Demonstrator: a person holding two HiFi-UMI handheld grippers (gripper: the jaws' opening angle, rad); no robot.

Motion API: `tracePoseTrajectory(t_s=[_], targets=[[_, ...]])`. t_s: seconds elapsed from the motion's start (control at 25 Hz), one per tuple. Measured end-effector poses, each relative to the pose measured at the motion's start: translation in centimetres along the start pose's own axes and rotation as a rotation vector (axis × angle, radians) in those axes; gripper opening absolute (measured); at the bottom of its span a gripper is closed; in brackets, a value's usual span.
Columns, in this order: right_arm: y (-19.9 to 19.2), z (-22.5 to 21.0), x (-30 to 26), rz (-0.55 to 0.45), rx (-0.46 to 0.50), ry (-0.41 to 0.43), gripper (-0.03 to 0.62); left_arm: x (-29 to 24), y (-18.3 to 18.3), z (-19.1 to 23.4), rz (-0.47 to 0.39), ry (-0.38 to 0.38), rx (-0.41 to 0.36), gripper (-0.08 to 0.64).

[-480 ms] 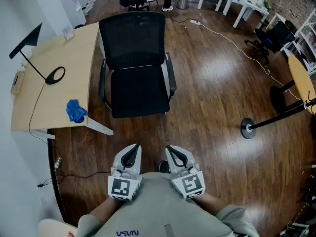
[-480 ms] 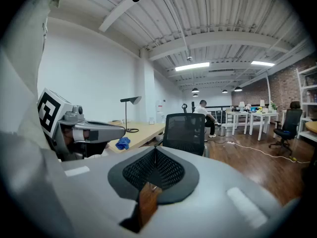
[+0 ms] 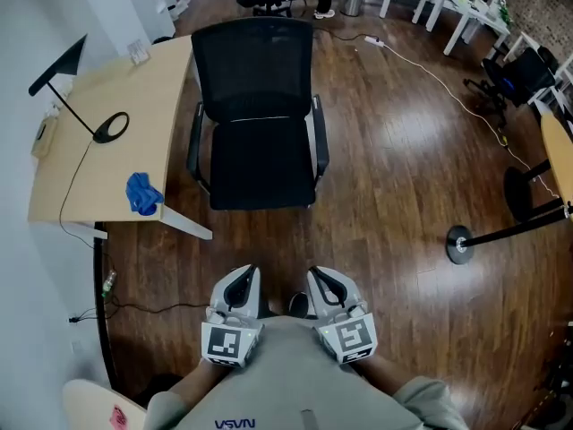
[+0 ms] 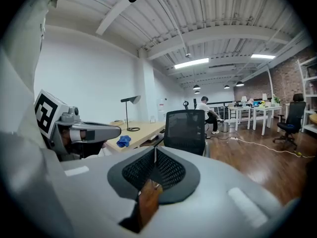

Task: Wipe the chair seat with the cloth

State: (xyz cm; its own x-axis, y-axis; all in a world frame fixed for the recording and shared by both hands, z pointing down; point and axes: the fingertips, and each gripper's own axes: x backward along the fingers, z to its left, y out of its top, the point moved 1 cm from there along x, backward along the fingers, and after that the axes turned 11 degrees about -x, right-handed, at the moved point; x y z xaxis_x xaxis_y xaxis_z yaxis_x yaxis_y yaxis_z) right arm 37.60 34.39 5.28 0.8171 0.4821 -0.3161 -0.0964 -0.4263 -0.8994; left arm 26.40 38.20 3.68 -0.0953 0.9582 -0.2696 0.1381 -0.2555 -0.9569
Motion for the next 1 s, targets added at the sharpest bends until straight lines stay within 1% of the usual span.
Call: tracePoseTrajectory(t_s=[0.16,0.32,0.44,0.52,0.6,0.68,0.8,1.0], targets=[[0.2,-0.4,-2.1,0.024,0.010,0.004,0.017,-1.4,-1.0,2.0,0.017,0.028,0.027,0.004],[0.9,-0.2,-5.8,0.036,0.017,-0.010,0.021,-3.1,-1.6,5.5,0.016,0.021,0.045,0.005],[1.8,0.1,-9.5,0.037,0.038,-0.012,0.028,-4.5,-1.8,8.9,0.008,0.018,0.047,0.005],[2.9,0.5,-12.1,0.045,0.054,-0.014,0.031,-5.4,-1.9,11.5,-0.011,0.033,0.053,0.005],[4.1,1.3,-14.8,0.049,0.064,-0.006,0.034,-6.0,-1.8,14.3,-0.004,0.045,0.055,0.005],[5.2,2.5,-17.8,0.048,0.081,0.018,0.038,-6.5,-1.7,17.2,0.008,0.056,0.054,0.005],[6.4,4.8,-22.1,0.055,0.117,0.069,0.046,-6.9,-1.9,21.2,-0.001,0.083,0.062,0.005],[8.3,9.6,-29.0,0.057,0.174,0.179,0.044,-6.1,-2.8,27.6,0.000,0.148,0.077,0.005]])
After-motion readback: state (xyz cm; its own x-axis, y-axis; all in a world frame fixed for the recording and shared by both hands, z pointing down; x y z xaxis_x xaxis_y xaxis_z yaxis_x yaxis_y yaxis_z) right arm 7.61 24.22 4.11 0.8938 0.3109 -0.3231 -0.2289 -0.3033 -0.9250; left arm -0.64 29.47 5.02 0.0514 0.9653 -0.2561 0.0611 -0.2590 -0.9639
